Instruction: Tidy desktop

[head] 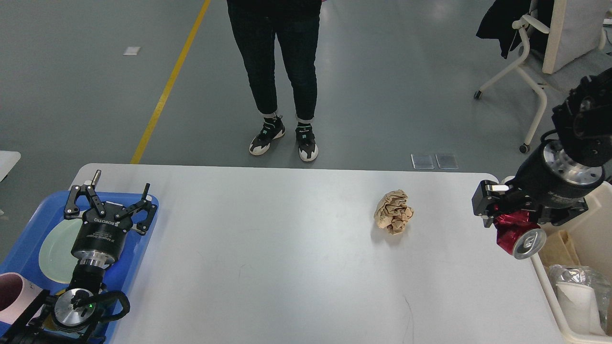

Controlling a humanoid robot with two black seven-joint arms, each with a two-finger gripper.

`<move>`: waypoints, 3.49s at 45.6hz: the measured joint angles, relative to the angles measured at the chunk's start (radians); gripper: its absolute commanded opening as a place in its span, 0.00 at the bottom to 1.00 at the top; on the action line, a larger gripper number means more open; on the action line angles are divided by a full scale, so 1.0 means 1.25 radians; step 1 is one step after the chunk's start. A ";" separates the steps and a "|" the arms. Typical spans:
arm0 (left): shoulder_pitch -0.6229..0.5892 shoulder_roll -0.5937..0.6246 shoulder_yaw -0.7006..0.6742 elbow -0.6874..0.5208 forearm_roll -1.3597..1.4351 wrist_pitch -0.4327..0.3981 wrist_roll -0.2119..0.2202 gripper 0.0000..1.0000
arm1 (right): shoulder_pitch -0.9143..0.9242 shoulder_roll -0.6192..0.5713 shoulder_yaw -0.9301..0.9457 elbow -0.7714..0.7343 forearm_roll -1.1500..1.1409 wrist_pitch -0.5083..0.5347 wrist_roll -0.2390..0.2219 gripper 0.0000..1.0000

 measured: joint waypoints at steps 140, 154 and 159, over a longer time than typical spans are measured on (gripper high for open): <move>0.000 0.000 0.000 0.000 0.000 0.000 0.000 0.97 | -0.436 -0.207 0.256 -0.378 -0.220 -0.236 -0.358 1.00; 0.000 0.000 0.000 0.000 0.000 0.000 0.000 0.97 | -0.085 -0.066 0.287 -0.212 -0.185 0.122 -0.362 1.00; 0.000 0.000 0.000 0.000 0.000 0.000 0.000 0.97 | 0.012 -0.045 0.286 -0.111 -0.152 0.132 -0.361 1.00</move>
